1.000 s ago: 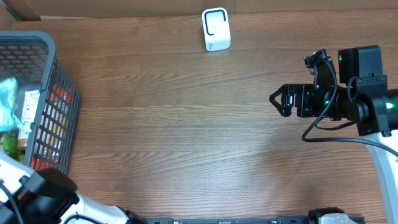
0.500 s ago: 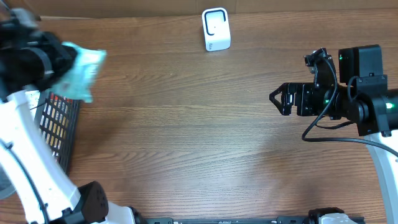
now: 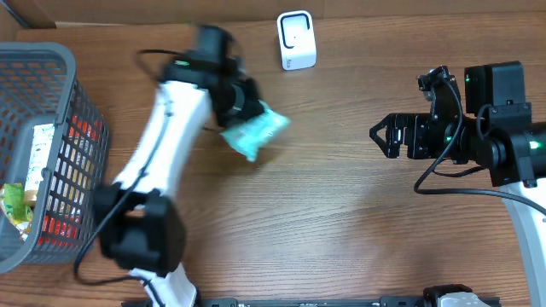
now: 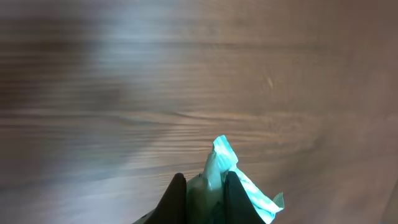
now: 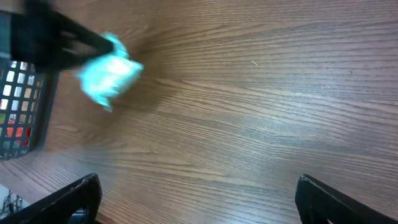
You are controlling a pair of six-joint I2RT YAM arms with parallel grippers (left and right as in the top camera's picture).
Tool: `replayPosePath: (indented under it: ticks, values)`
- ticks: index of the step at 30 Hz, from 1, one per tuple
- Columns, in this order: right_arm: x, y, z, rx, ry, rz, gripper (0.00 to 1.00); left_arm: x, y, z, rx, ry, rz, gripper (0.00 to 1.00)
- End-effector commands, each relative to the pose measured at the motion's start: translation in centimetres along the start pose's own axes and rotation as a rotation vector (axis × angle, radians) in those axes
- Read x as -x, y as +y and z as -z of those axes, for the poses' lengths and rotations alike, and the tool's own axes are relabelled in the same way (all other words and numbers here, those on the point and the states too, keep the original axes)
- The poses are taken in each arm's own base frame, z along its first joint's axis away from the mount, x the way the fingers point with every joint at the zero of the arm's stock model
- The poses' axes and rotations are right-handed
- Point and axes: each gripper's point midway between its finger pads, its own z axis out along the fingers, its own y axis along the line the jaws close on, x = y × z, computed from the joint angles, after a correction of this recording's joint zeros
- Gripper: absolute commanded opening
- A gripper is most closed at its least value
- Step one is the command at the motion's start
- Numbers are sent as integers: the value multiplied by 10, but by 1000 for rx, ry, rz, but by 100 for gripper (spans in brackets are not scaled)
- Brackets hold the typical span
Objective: Scan the item barcode
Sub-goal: 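Carry the teal packet to the table center and release it, then reach the left gripper back into the basket toward the spaghetti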
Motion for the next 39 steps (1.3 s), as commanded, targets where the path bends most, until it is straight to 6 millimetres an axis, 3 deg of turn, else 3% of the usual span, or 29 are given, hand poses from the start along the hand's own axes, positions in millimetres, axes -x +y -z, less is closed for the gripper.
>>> replayPosePath:
  ticks: [1,2,3,6,8,11,16,19,24,28,31,35,39]
  values:
    - [4,3,3,2,-12,16,100,-11,-21,-22,-19,28,-19,51]
    - [4,3,3,2,-12,15,100,-11,-22,-23,-22,26,-24,60]
    - [4,3,3,2,-10,15,100,-10,-25,-24,-27,21,-31,81]
    - [2,3,3,1,-4,12,100,-2,-27,-16,-37,-5,-31,89]
    - [1,3,3,1,-1,10,100,10,-21,5,-20,-43,-8,89]
    - [0,3,3,0,3,9,100,34,-12,59,5,-131,8,86]
    - [0,3,3,1,4,8,100,61,24,192,96,-381,96,87]
    - [0,3,3,0,4,8,100,55,65,273,173,-542,208,91]
    - [0,3,3,0,3,9,100,27,151,349,286,-689,452,94]
    - [1,3,3,0,2,9,100,-2,225,379,367,-715,685,93]
    - [0,3,3,0,2,9,100,-22,272,388,412,-718,814,93]
    - [0,3,3,0,3,9,100,-45,326,374,439,-665,951,91]
    - [0,3,3,0,3,13,100,-46,366,348,386,-651,994,91]
